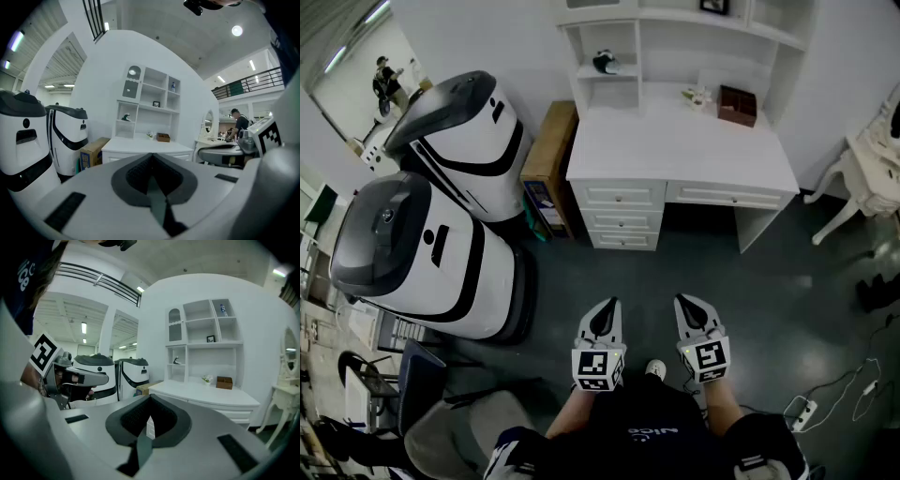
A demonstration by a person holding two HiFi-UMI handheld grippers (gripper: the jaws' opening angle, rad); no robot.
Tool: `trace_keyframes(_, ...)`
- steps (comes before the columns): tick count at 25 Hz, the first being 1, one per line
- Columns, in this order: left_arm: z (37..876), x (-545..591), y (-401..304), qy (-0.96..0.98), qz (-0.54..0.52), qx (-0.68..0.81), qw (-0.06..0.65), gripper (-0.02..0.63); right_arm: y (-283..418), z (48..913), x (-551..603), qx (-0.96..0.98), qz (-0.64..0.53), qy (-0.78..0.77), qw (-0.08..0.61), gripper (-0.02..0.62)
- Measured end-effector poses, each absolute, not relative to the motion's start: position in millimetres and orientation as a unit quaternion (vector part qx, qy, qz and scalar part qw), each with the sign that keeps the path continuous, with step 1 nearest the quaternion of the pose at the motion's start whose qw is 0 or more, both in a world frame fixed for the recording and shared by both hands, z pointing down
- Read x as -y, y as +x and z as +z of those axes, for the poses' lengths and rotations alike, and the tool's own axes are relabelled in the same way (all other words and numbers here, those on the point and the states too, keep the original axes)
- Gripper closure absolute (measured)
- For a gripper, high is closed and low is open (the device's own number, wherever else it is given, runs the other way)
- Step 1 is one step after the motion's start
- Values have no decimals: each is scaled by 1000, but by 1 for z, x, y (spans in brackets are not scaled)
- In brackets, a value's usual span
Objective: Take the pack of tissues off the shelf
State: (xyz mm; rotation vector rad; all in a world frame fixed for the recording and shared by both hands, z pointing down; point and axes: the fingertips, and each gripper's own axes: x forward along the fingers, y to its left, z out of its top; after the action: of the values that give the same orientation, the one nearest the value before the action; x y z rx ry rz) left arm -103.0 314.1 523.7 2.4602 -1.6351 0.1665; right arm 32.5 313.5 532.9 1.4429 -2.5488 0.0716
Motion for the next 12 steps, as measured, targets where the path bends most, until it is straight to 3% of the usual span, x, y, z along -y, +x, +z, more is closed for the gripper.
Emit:
trace_keyframes(9, 531, -331, -110, 829, 49, 547, 104, 601, 31, 532, -323, 860, 27, 499, 102, 584)
trace_keyframes(10, 531, -331, -107, 833, 47, 541, 108, 571, 32, 532, -323, 860, 31, 499, 98, 582)
trace_keyframes(11, 532, -331, -103, 837, 45, 534, 111, 495, 32, 533, -322, 863, 36, 495, 94, 507)
trace_keyframes(12, 532, -331, -100, 840, 43, 528, 114, 409, 31, 532, -322, 867, 40, 488, 90, 378)
